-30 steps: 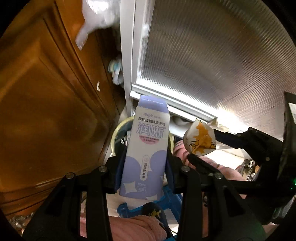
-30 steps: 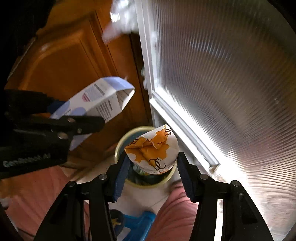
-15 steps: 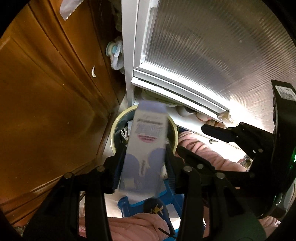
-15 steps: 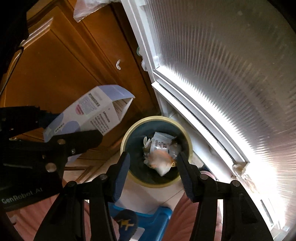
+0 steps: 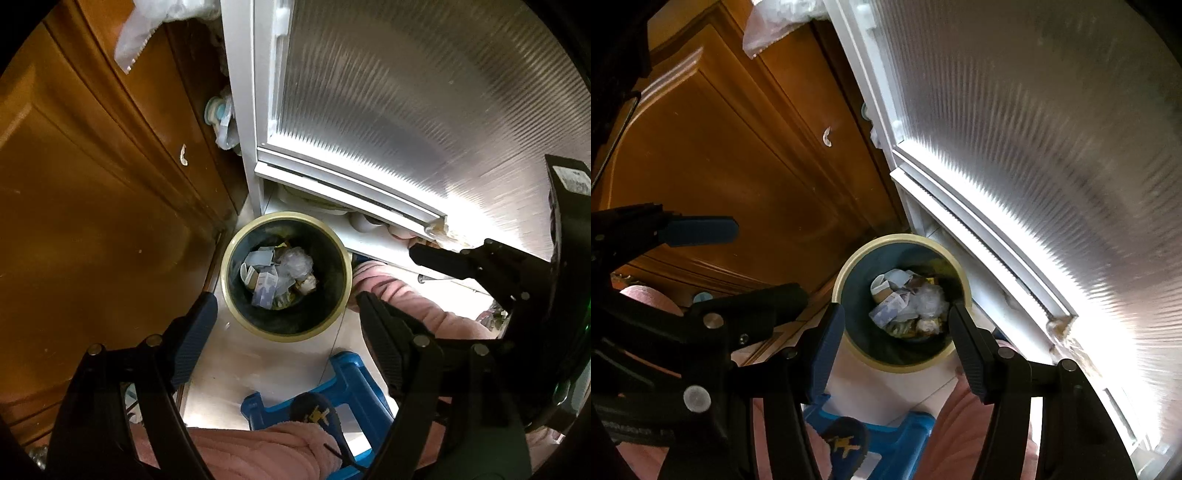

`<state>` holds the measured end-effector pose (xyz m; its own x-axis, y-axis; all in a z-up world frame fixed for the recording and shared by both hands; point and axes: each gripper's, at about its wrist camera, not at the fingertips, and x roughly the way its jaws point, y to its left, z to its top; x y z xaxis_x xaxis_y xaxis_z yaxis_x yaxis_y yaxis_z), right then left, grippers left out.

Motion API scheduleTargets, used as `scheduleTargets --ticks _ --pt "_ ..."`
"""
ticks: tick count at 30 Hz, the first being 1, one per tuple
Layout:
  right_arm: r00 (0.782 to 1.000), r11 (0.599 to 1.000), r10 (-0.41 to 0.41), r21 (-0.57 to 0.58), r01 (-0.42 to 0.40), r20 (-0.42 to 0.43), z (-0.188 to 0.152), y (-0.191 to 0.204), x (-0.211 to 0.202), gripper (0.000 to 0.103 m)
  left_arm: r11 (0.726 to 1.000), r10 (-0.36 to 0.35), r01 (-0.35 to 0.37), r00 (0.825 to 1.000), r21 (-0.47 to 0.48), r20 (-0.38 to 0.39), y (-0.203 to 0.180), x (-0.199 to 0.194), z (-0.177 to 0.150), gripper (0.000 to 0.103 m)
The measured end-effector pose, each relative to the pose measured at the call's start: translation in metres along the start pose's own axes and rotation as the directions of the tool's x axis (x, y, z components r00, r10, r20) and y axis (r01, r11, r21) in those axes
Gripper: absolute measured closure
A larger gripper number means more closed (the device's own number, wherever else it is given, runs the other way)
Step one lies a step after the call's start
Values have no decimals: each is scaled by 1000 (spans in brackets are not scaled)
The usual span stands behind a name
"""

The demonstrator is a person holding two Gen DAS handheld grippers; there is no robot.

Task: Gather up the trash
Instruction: 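Raise both grippers back up over the counter toward the last items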

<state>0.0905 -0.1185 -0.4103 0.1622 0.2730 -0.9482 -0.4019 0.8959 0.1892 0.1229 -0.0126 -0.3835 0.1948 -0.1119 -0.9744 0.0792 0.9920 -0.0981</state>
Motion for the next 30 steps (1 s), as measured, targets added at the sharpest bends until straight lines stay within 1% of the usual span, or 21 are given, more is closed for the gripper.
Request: scheduleTargets --ticks 8,12,16,19,24,27,30 --pt "999 1000 -27 -4 27 43 -7 1 -45 43 1000 -11 11 999 9 42 -7 -36 -11 26" --pt "996 998 -44 -33 47 79 -9 10 -74 43 1000 -23 21 997 20 70 -12 -61 -18 26" --pt "991 997 -53 -56 60 124 -10 21 -106 43 998 -36 30 991 47 129 -18 -97 -25 26" --pt "986 994 -67 -71 79 156 -11 29 -132 43 998 -44 34 982 60 182 -21 -126 -28 26" --pt "972 986 -110 -97 133 209 -7 39 -175 43 997 -68 54 961 57 267 -21 -178 -34 26" --pt "964 983 -121 -105 149 237 -8 48 -199 43 997 -75 60 949 56 306 -18 -203 -37 26" --pt "961 983 -115 -109 146 253 -5 55 -223 43 996 -77 56 933 70 350 -19 -236 -37 26"
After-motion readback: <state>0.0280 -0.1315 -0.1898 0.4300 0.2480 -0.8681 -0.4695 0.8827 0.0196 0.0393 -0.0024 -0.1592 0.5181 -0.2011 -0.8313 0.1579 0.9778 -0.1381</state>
